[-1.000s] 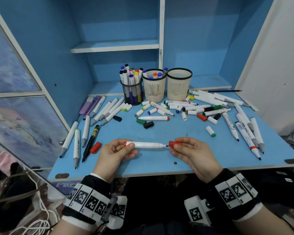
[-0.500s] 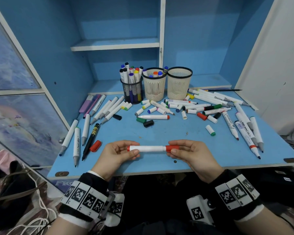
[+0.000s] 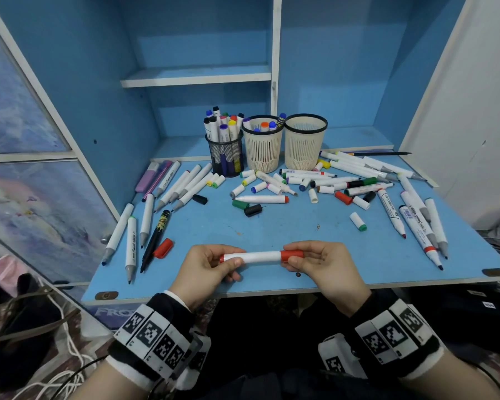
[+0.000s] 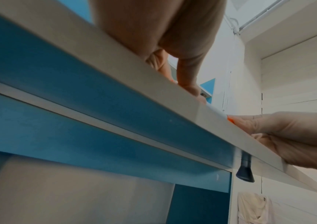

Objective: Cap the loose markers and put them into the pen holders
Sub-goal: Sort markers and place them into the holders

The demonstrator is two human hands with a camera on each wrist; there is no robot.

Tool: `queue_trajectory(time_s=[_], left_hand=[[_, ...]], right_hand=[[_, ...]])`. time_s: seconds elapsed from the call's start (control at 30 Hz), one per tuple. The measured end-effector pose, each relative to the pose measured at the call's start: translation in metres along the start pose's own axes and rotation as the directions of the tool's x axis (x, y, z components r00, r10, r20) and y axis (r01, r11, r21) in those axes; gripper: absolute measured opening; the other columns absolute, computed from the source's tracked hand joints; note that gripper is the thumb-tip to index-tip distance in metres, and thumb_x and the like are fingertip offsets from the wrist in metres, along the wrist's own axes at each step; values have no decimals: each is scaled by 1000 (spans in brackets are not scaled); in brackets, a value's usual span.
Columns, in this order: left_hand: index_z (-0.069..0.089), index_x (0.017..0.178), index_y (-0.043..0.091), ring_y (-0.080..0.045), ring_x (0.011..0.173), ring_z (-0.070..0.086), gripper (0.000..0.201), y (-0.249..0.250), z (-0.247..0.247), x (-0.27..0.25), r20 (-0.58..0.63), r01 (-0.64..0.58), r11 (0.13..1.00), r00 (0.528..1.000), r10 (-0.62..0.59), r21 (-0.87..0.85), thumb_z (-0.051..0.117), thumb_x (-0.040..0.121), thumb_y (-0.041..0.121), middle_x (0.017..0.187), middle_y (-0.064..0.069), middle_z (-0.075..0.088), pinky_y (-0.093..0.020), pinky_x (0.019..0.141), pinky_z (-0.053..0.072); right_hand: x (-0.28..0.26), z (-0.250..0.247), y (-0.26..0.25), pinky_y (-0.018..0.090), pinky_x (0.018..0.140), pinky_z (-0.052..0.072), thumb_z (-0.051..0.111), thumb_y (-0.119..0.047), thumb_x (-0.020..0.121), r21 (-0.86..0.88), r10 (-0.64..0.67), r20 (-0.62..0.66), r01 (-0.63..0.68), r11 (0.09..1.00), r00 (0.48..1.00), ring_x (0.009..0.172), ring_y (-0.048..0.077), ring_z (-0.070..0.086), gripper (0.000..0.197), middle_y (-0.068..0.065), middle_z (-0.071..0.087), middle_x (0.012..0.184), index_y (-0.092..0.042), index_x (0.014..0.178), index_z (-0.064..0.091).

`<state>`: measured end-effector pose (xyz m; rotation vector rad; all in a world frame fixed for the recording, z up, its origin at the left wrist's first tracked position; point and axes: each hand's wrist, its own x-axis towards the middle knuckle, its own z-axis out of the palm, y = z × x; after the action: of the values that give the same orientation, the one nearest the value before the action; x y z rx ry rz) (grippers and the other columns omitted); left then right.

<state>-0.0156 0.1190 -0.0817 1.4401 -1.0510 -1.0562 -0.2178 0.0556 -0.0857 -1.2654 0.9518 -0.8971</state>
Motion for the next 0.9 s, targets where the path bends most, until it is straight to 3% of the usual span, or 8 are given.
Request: queue_trajectory(time_s=[0.13,0.33,0.43,0.53,0.67,0.8,0.9], left_hand=[[67,85,2,-11,53,65,17,1,-2,3,3,4,998,1000,-4,-58,55,87,-9,62,-7,70,-15,52,50],[66,87,-3,-14,57,68,13,3,-9,4,48,32,995,998,-27,-93,54,87,-8,66,-11,70,-16,55,52],[65,93,-4,-13,59,68,12,9,-11,2,79,15,997,997,-10,-75,55,87,-7,67,-10,70,-17,57,54],[65,99,2,-13,63,69,20,24,-8,2,53,-68,998,996,68,-6,61,83,-8,70,-5,71,-18,60,54],[62,103,7,-14,64,69,30,59,-10,8,39,-161,985,987,159,57,69,76,-6,72,-8,70,-21,61,55],[65,97,9,-14,65,67,29,88,-29,21,65,-192,964,981,183,185,75,72,-2,75,-10,71,-22,61,55],[66,93,8,-14,67,63,21,98,-54,38,65,-134,912,991,118,387,75,75,3,77,-6,69,-21,63,53]], right_hand=[[-2,8,2,13,63,50,62,9,82,-39,-39,-23,38,999,999,70,14,70,26,2,73,71,-16,84,71],[-1,11,7,18,70,53,65,6,82,-113,-86,-4,85,990,996,76,24,68,27,6,74,76,-20,86,72],[-1,6,-2,18,75,52,65,3,83,-179,-65,115,85,980,991,75,12,65,28,2,73,81,-23,90,72],[0,9,-12,24,77,48,69,-11,83,-310,-68,210,132,941,975,75,8,62,25,3,74,82,-34,92,71],[1,24,-31,27,55,43,65,-15,87,-298,-74,277,159,941,958,55,13,51,22,10,71,76,-36,90,69],[4,33,-54,36,63,47,64,-12,88,-280,-114,282,195,940,953,61,22,52,22,14,72,79,-34,87,64],[15,33,-68,35,66,46,63,-8,88,-283,-142,235,208,937,962,65,23,51,21,22,70,84,-29,85,61]])
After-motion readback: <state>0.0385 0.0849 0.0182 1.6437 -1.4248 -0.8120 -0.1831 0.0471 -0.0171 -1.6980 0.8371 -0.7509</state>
